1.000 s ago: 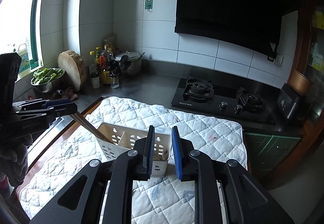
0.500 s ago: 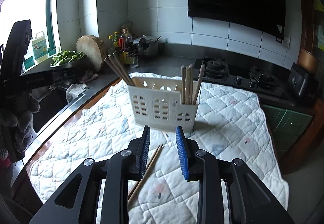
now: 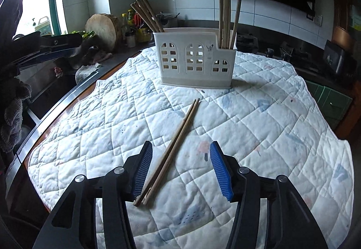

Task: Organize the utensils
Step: 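Return the left tool to the last chopstick and close while the right tool grasps the other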

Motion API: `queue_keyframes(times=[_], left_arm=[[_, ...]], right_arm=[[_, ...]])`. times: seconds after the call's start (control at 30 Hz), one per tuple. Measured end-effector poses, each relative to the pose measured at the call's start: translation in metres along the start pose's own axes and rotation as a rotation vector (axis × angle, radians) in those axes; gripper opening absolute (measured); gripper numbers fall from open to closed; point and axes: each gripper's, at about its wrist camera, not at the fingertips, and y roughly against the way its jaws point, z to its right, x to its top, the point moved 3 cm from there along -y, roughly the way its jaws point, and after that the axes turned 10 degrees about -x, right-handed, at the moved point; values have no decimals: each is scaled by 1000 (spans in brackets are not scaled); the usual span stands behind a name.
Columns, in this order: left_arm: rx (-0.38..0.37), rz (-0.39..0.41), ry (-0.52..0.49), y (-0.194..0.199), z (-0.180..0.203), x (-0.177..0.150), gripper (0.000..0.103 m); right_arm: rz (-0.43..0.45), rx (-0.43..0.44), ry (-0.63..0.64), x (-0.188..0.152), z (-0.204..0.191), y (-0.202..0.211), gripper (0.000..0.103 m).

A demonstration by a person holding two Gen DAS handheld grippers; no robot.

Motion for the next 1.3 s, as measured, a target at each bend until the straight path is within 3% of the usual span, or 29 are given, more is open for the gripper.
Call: queue_keyframes(times=[0.2,0.43,0.8,1.2,1.3], left_arm=[[27,1,10,6,-5,-21,90],[30,-20,36,4,-12,-41,90],[37,-44,51,1,-23,-62,90],[33,-59,81,-3,-27,-72,90],[29,-57,87,-3,-26,-72,90]], right_arm=[[-58,13,-54,-21,-1,-11,53],[-113,37,-98,-32,-10,-27,29],[-160,42,-130,-34,-21,-47,12],[-194,11,-143,-34,-25,-57,12],[-172,-37,-102,-34,-32,-58,10]])
